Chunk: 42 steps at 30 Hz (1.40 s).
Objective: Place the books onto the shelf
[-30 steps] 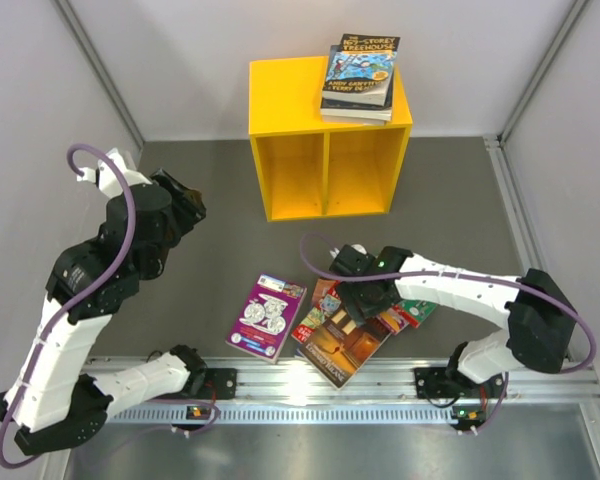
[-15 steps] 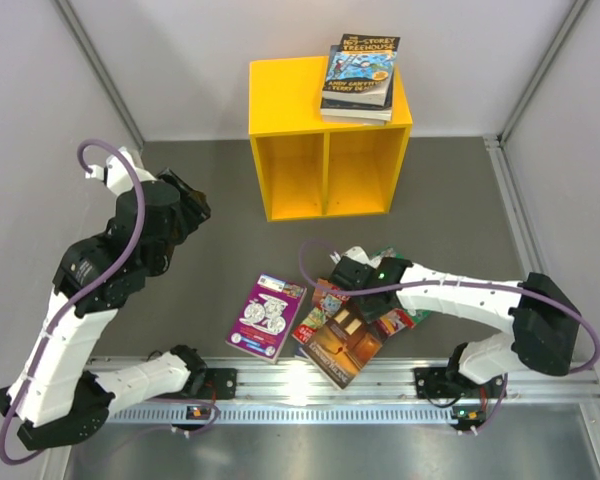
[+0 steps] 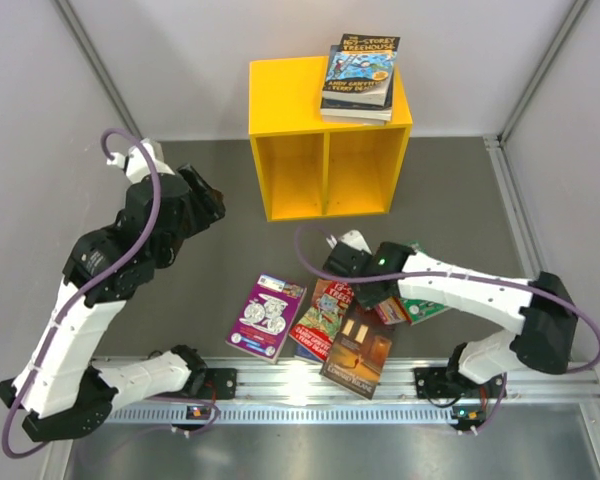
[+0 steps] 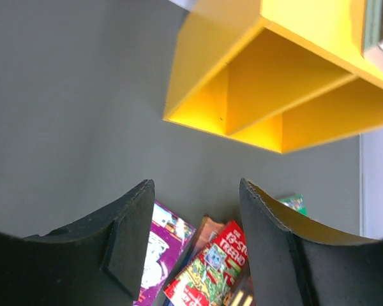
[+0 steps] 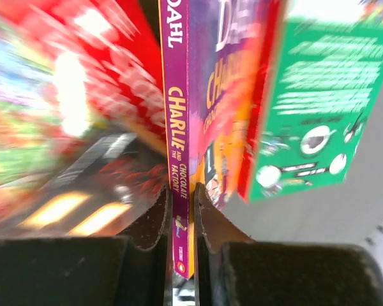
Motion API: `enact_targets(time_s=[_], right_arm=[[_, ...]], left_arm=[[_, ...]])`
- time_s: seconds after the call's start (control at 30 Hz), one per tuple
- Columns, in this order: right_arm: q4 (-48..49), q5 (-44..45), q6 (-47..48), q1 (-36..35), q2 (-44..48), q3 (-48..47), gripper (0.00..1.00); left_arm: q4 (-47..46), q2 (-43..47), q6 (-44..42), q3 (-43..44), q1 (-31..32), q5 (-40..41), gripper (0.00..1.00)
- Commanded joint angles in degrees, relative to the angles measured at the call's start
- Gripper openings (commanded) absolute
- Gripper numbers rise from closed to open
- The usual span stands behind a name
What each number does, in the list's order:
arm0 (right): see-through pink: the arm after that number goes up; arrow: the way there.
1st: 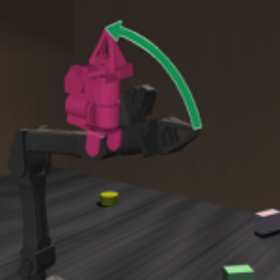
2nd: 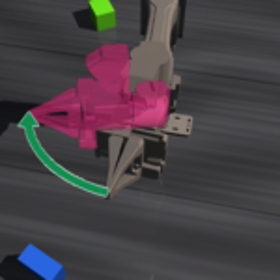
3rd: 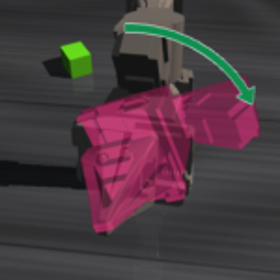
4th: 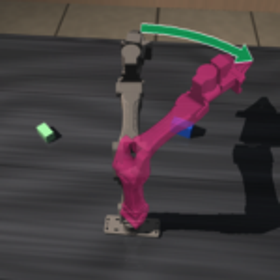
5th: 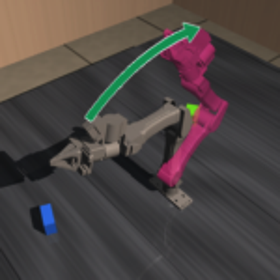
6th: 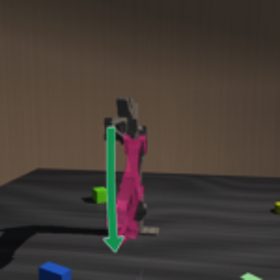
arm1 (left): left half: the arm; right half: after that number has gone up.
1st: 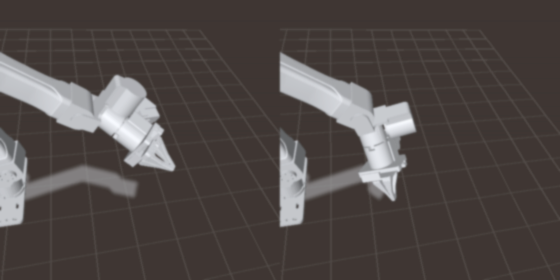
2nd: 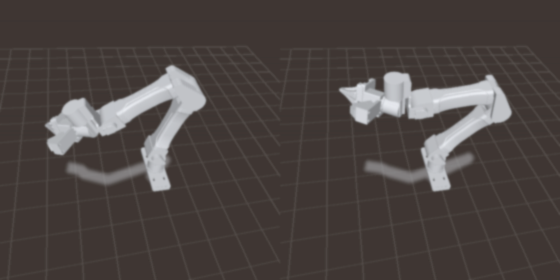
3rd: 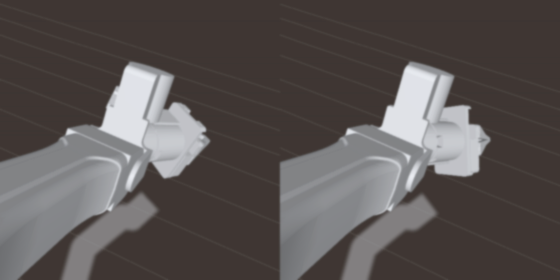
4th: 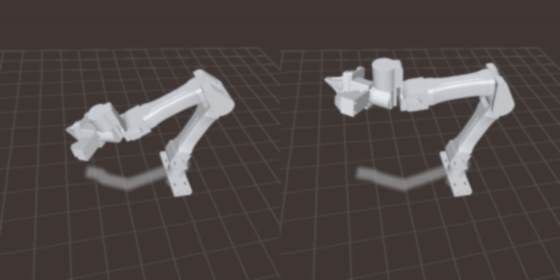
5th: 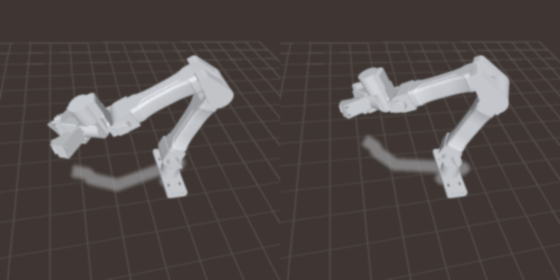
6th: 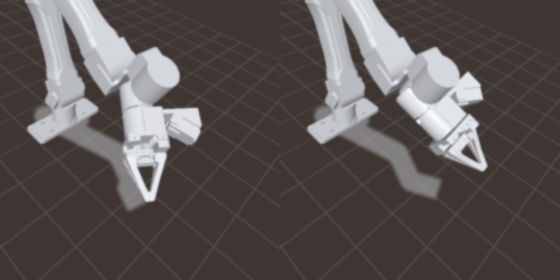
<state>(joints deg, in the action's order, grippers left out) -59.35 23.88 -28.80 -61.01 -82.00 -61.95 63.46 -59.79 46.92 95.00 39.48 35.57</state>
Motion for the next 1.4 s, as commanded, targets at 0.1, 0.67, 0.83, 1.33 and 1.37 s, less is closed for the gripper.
enact_targets(time_s=[0.1, 0.67, 0.83, 1.33, 1.37], right_arm=[[-5.06, -2.43, -2.58, -1.04, 9.13, -21.0, 0.0], [-5.95, -9.2, -0.56, -0.95, 9.14, -28.57, 0.0], [-6.21, -8.59, -0.47, -0.95, 7.21, -31.38, 0.0], [-6.92, -3.84, 0.06, -0.95, 4.13, -37.62, 0.0], [-7.0, -2.8, -0.03, -0.95, 4.21, -38.15, 0.0]], left_arm=[[-8.69, -2.52, -2.18, -0.77, -0.02, -13.31, 0.64], [-30.77, -14.03, 4.33, -3.95, 2.17, -34.24, 0.73], [-27.52, -19.22, 3.89, -1.31, 4.28, -34.25, 0.71], [-21.9, -24.84, 1.25, 0.71, 8.06, -39.18, 0.57], [-21.28, -25.28, 1.07, 1.06, 8.33, -39.0, 0.57]])
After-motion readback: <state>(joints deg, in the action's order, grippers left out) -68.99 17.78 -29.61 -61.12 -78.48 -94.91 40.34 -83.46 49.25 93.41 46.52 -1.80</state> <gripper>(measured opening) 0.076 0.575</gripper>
